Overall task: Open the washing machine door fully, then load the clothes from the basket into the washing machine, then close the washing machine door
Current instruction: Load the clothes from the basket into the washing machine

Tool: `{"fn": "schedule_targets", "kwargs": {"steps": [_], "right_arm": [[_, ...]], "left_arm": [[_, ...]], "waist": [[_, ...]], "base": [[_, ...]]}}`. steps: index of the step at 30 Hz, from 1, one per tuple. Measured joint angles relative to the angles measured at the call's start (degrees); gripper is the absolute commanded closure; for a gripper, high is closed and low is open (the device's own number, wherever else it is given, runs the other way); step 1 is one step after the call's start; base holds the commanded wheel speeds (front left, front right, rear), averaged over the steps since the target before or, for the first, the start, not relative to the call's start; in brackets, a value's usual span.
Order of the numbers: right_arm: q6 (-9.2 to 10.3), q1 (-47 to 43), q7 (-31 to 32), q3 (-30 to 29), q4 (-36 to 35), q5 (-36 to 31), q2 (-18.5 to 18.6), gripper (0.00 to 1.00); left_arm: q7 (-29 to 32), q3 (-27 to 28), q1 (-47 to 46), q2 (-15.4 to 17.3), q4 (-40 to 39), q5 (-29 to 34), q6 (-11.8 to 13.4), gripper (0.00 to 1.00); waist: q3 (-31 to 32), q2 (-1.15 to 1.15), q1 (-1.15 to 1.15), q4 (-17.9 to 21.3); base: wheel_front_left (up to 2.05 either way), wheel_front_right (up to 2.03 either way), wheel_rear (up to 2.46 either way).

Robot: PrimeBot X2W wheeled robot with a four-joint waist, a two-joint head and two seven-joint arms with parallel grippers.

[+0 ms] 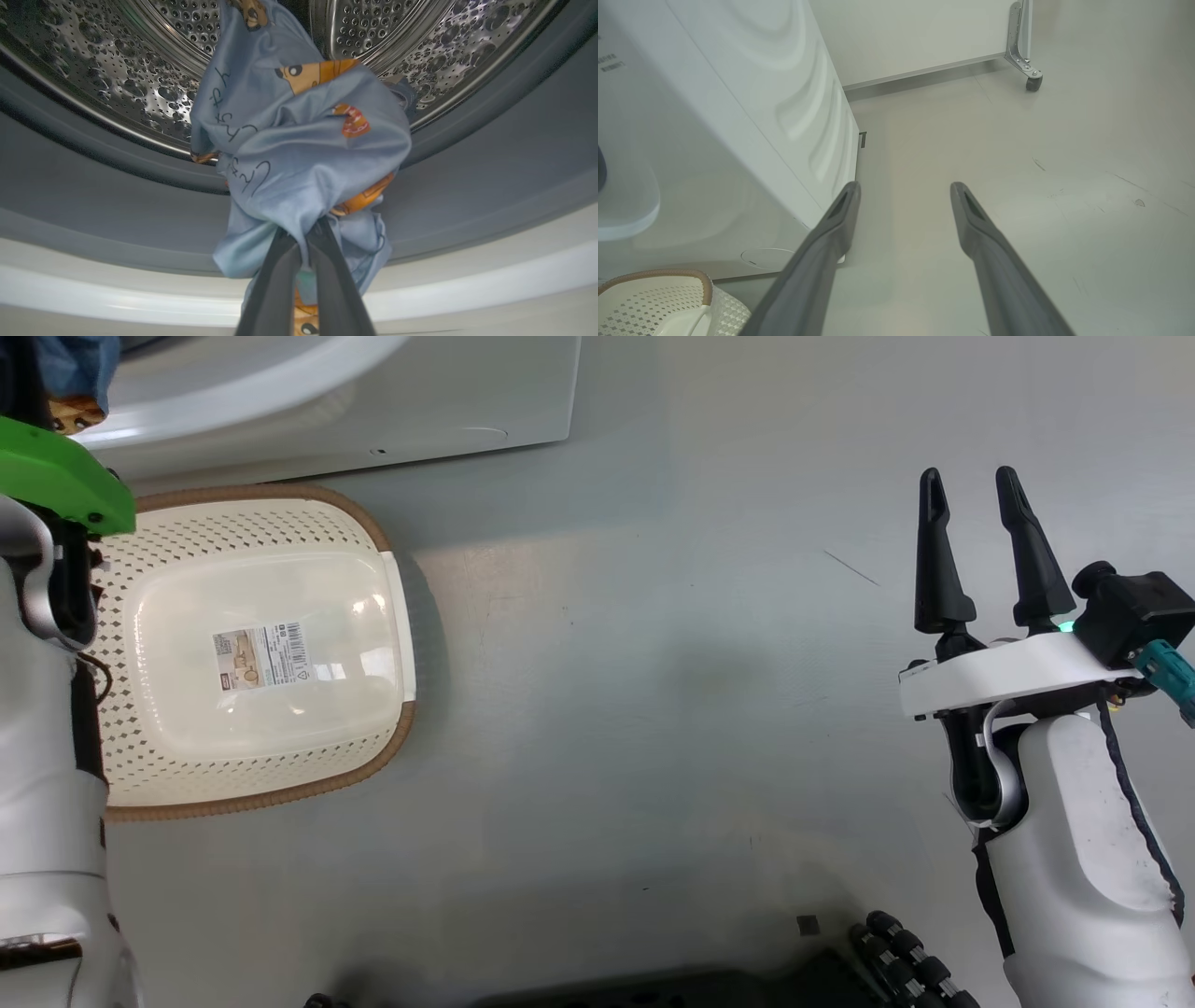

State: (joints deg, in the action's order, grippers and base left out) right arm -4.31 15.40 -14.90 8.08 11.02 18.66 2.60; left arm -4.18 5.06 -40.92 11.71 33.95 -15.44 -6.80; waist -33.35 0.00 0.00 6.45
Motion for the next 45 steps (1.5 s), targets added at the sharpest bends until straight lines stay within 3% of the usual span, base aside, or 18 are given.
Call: {"fn": "schedule_targets", "kwargs": {"steps": [15,38,45], "right_arm": [[0.00,0.0,0.0,1.2,-0.2,0.8,0.0,0.00],[0.42,0.0,0.0,1.4,-1.8,1.6,0.0,0.00],[0.42,0.4,0.0,1.3,-2.4,1.5,0.0,0.00]], "left_arm": [[-0.1,-1.4,-8.3,4.3,0.4,1.7,-0.3,1.00],[2.1,-2.9,-19.3,5.6,0.9,1.3,-0.3,1.00],[1.5,-3.3,-22.2,7.3,0.9,1.1,-0.4,1.00]], "waist": [[0.1,0.00,0.00,1.0],[-5.9,0.00,0.00,2.1],[-9.1,0.00,0.00,1.7]], "base": [[0.00,0.00,0.00],[0.00,0.00,0.00],[0.00,0.00,0.00]]}}
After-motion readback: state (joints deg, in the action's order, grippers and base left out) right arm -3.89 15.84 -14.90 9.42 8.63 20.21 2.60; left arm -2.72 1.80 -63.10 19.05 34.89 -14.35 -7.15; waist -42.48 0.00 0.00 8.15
